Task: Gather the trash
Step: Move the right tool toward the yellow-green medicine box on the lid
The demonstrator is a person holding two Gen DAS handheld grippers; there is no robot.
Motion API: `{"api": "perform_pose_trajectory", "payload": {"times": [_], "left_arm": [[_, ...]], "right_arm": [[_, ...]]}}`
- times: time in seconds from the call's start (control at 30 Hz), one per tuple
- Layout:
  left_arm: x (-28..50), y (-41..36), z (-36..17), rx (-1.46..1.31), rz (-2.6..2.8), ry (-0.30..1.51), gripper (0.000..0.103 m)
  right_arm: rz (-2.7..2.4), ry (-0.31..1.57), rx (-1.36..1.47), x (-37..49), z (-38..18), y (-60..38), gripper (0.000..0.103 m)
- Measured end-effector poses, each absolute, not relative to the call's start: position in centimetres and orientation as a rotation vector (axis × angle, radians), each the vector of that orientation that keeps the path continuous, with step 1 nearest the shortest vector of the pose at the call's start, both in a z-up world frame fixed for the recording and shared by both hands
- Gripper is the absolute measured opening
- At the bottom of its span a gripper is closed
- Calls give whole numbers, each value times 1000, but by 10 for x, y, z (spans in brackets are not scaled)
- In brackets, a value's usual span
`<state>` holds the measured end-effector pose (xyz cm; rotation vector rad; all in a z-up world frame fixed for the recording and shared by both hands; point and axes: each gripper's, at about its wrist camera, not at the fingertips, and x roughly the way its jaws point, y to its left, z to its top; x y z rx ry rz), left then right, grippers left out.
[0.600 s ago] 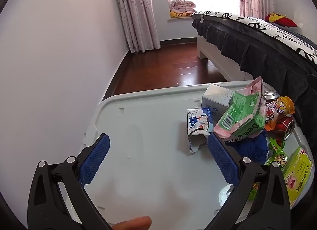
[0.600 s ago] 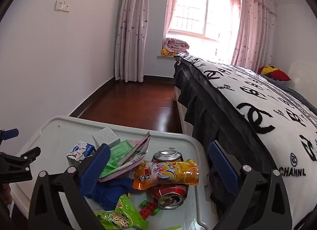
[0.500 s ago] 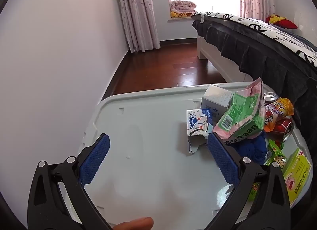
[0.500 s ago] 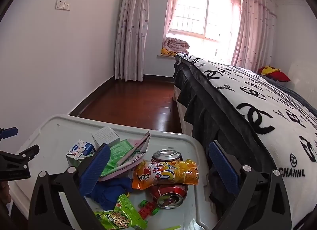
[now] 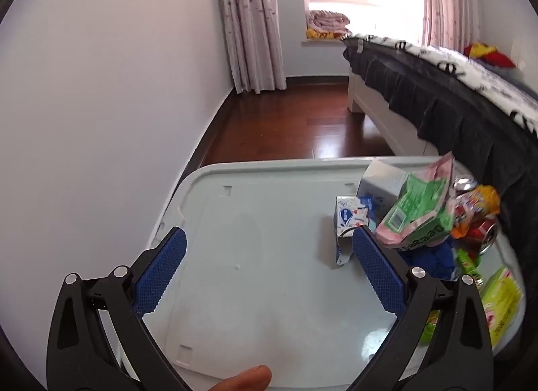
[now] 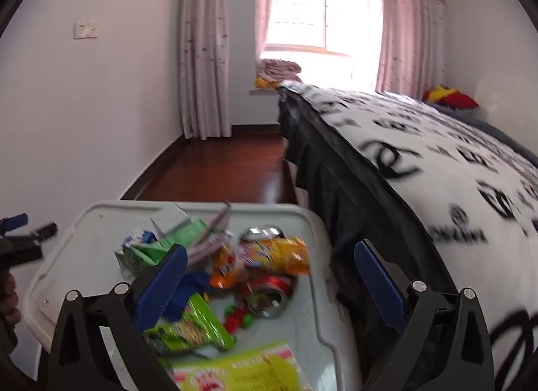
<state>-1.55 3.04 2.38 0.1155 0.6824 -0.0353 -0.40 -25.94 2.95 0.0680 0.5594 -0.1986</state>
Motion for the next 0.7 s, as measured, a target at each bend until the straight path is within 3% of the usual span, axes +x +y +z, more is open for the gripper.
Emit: {"api": "perform_pose_trajectory", "payload": {"times": [0.27, 0.47, 0.7], "left_arm": [[-45, 48, 46, 86, -42, 620, 96], [-49, 55, 50, 74, -43, 623, 96], [-47, 58, 47, 30, -66, 638, 96]], "right_arm": [[-208, 737, 193, -55, -14, -274, 98], [-200, 889, 66, -63, -53, -252, 98], [-176, 963, 400, -74, -71, -259, 98]]}}
